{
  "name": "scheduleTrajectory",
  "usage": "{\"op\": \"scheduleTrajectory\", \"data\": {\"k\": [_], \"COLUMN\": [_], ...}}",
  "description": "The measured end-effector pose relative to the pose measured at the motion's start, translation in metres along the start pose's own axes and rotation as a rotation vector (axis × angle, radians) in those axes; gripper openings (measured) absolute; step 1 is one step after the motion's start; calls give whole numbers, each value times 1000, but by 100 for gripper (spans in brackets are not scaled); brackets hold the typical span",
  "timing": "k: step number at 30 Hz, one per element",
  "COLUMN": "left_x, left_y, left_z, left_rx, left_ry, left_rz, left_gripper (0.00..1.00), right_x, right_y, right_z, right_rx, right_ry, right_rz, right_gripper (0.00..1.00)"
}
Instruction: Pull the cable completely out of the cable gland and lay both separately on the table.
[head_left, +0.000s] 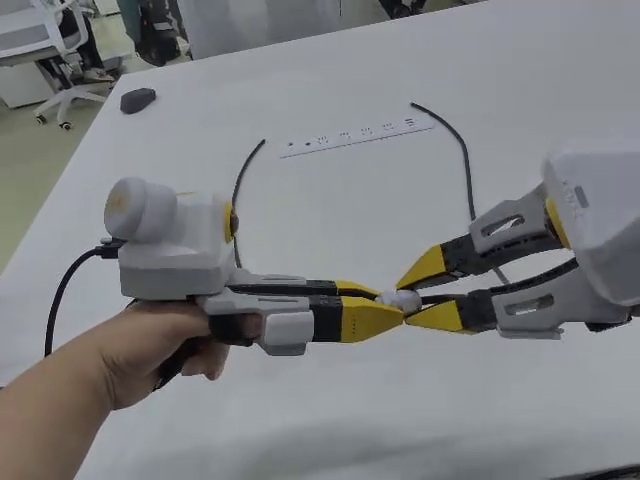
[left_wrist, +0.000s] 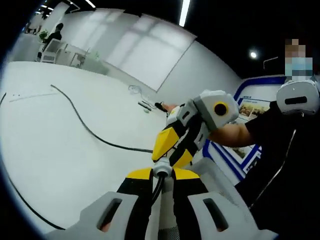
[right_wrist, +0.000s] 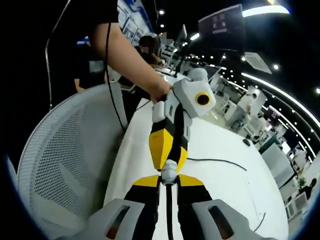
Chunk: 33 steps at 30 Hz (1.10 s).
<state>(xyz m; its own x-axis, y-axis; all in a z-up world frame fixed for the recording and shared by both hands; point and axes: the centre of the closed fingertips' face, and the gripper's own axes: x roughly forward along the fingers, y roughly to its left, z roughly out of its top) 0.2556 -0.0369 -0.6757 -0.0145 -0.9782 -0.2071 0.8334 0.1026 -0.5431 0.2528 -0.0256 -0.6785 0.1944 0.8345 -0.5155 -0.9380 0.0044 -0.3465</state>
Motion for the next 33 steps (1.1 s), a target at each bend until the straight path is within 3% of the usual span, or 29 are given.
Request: {"op": "scheduleTrajectory", "data": {"k": [2, 4, 7, 9, 13, 18, 21, 27, 28, 30, 32, 33], "left_x": [1, 0, 1, 1, 1, 0, 0, 0, 0, 1, 2, 2], "left_y": [-1, -3, -3, -3, -6, -4, -4, 1, 1, 3, 3, 3], "left_z": [1, 5, 3, 3, 3, 6, 5, 5, 4, 3, 2, 2], "left_rx": [37, 84, 143, 185, 230, 248, 255, 219, 222, 231, 243, 243], "left_ry": [-1, -17, 5, 6, 13, 5, 11, 3, 4, 9, 12, 12], "left_rz": [6, 3, 15, 22, 19, 29, 25, 34, 34, 37, 42, 42], "left_gripper": [14, 14, 14, 14, 14, 14, 14, 14, 14, 14, 14, 14], "right_x": [-2, -6, -11, -10, -7, -7, -7, -6, -5, -4, -4, -5], "right_y": [-3, -5, -6, -11, -10, -8, -6, -5, -3, -1, 3, 5], "right_z": [-2, 2, 6, 5, 1, 1, 1, 2, 1, 0, -12, -15], "right_rx": [93, 100, 365, 443, 595, 617, 584, 159, 139, 175, 326, 326], "right_ry": [-9, -43, -110, -146, -194, -200, -186, -116, -106, -104, -42, -43], "right_rz": [5, 3, 78, 84, 144, 172, 178, 55, 49, 51, 81, 97], "right_gripper": [7, 8, 13, 16, 15, 9, 8, 8, 8, 8, 11, 13]}}
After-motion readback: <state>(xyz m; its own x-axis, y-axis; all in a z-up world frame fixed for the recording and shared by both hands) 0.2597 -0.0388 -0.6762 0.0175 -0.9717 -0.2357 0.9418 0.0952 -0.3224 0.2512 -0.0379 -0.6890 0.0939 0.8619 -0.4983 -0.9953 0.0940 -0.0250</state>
